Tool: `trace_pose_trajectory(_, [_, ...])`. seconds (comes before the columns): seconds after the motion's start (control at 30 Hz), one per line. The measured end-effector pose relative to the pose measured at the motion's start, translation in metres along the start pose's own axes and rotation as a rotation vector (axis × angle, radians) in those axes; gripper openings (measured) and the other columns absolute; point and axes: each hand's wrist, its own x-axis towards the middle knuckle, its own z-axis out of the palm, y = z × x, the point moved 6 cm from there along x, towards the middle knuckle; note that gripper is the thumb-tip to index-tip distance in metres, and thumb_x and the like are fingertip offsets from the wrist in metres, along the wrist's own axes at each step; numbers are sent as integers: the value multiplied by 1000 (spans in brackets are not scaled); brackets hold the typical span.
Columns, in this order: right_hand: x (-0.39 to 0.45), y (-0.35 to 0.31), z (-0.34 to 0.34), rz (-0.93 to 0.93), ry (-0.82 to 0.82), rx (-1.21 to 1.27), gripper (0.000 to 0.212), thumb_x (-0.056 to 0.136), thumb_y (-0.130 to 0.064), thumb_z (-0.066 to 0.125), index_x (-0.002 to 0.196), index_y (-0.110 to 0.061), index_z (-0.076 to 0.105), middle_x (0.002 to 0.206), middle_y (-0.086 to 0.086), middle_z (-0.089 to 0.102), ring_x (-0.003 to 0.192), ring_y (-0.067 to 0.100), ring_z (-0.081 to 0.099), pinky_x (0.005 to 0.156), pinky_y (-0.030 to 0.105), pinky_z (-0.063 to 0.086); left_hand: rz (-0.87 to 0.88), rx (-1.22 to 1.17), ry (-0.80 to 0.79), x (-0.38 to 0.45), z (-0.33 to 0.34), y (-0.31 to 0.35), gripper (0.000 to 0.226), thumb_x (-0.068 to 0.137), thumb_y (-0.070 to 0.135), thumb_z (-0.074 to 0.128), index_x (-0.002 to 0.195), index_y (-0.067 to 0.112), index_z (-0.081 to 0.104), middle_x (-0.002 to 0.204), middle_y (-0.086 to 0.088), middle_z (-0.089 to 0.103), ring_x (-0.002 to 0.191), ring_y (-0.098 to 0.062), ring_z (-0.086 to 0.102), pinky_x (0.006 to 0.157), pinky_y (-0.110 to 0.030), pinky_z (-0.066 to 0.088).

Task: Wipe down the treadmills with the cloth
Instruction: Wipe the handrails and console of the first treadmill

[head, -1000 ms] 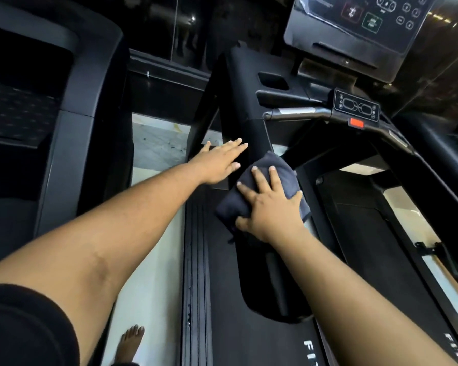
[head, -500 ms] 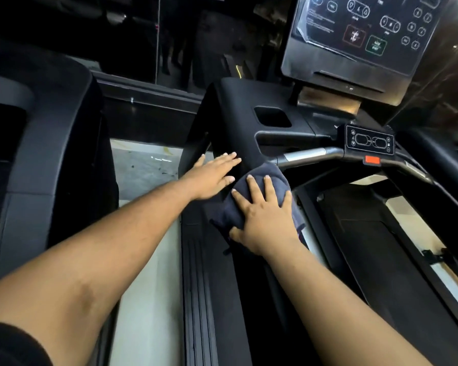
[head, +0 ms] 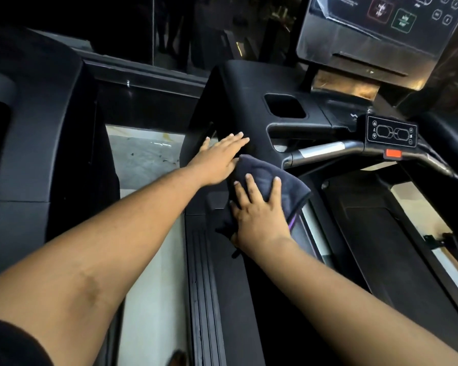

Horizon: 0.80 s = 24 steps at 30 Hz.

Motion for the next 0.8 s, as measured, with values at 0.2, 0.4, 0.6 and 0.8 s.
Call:
trace_pose_trajectory(0.2, [-24, 34, 1, 134, 156, 363, 86, 85, -70, 51, 160, -42, 21, 173, -2, -4, 157, 29, -13, 114, 76, -2, 41, 41, -74, -3, 8, -13, 59, 109, 38, 37, 162, 35, 11, 171, 12, 3, 157, -12, 4, 124, -59, 2])
trace_pose_trajectory(0.4, [33, 70, -10, 171, 89, 577, 95, 83, -67, 57, 161, -43, 8, 172, -1, -13, 156, 32, -16, 120, 68, 14, 30, 80, -58, 22, -5, -15, 57, 110, 34, 35, 162, 34, 12, 171, 11, 5, 157, -11, 6, 125, -56, 5])
trace_pose_trajectory(0.6, [-3, 63, 5, 169, 136, 457, 95, 82, -72, 50, 161, -41, 8, 172, 3, -10, 157, 35, -11, 117, 72, -4, 74, 63, -69, 29, -1, -18, 57, 109, 35, 37, 161, 35, 14, 171, 12, 5, 157, -10, 6, 123, -55, 2])
trace_pose_trajectory(0.8, [66, 76, -14, 156, 128, 430, 94, 83, -71, 53, 162, -39, 14, 172, 6, -5, 157, 38, -8, 121, 67, 0, 56, 64, -19, 59, -18, -22, 57, 109, 29, 36, 162, 34, 15, 171, 11, 7, 157, -10, 7, 125, -56, 5])
